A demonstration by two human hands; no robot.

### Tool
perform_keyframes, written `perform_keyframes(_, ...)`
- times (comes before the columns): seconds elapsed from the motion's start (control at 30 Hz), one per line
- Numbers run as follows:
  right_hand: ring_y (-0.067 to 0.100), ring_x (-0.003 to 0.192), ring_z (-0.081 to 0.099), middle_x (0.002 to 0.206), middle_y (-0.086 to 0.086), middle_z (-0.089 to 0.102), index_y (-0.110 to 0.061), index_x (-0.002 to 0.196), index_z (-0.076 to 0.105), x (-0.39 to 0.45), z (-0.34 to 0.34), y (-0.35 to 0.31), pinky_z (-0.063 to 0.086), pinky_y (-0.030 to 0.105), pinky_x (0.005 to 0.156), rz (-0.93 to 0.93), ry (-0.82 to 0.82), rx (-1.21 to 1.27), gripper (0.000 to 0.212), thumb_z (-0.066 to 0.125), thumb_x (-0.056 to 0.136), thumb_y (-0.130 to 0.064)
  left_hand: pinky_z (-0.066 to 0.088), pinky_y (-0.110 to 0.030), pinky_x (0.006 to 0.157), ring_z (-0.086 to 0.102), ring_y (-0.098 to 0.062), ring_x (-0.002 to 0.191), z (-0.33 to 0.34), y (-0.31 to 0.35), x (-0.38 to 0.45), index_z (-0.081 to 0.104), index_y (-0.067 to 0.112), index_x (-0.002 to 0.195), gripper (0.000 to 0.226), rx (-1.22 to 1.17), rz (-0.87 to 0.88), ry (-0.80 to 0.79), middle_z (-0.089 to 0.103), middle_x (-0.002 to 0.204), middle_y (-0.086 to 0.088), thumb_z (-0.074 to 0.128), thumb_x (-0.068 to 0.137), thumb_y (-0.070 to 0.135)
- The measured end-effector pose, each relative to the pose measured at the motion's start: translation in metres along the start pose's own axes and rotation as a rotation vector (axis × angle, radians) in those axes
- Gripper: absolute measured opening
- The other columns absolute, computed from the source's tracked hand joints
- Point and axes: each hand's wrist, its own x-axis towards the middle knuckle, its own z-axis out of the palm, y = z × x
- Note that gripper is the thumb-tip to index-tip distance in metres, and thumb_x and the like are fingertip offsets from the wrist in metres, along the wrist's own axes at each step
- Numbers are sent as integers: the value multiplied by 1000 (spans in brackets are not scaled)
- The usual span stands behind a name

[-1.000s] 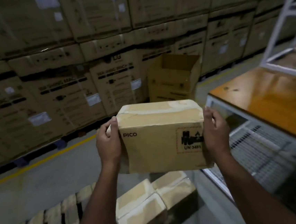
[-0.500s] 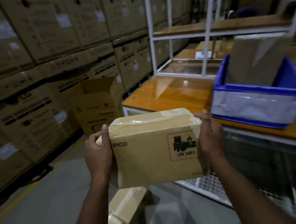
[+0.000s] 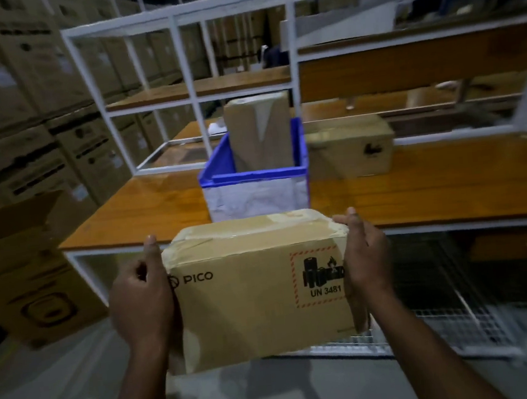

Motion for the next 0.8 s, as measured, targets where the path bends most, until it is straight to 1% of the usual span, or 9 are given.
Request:
perform_keyframes(0.07,10,56,68,70,2,71,-28,98,68,12,-35,7,48,24,44,19,50,-6,40,37,101,-54,47,-40,62,60,-19,65,27,21,-19,64,21,70,62,-8,31,-47,64,69,1,38,98,69)
perform_keyframes(0.17,10,56,68,71,2,70,-30,99,67,27,-84,14,44,20,42,34,135,-28,39,38,101,-55,45,-38,62,60,-19,67,64,49,-44,67,18,73,62,-43,77,-110,64,70,0,40,98,68)
perform_keyframes(0.27,13,56,68,70,3,70,-32,97,67,42,-124,20,44,23,42,34,204,-59,37,37,101,-54,36,-31,57,58,-17,66,98,70,-65,67,17,74,60,-84,106,-162,64,70,0,42,98,66)
perform_keyframes(0.37,16,60,69,71,4,70,-35,94,66,56,-153,26,46,27,44,37,255,-76,37,37,102,-56,34,-28,57,57,-13,68,125,88,-81,68,18,77,54,-112,112,-211,64,73,3,46,99,62)
perform_keyframes(0.43,18,61,69,72,4,70,-37,91,65,65,-166,29,47,29,46,37,278,-83,36,37,101,-56,37,-27,58,60,-15,73,141,94,-87,71,19,84,51,-130,116,-235,67,80,2,48,98,62)
perform_keyframes(0.5,18,61,69,73,5,69,-37,91,64,73,-175,33,47,28,46,38,291,-81,33,39,101,-55,42,-29,62,64,-16,81,158,97,-91,74,21,93,52,-148,129,-257,70,88,2,48,96,66)
perform_keyframes(0.63,19,60,68,71,5,68,-25,93,66,94,-188,47,47,29,47,36,306,-92,35,43,102,-50,48,-33,70,64,-15,87,193,102,-94,73,22,105,44,-170,118,-318,70,96,4,53,96,61)
perform_keyframes(0.7,22,61,67,72,6,67,-23,96,66,107,-192,54,47,32,50,28,306,-108,34,44,102,-48,47,-33,70,64,-13,89,212,105,-92,73,23,107,38,-182,113,-353,69,98,7,56,96,56)
perform_keyframes(0.8,20,69,66,81,3,69,-26,104,67,135,-193,63,46,32,54,6,316,-105,25,46,103,-38,48,-32,71,63,-10,89,245,104,-85,73,24,107,30,-206,100,-401,69,98,7,59,97,48)
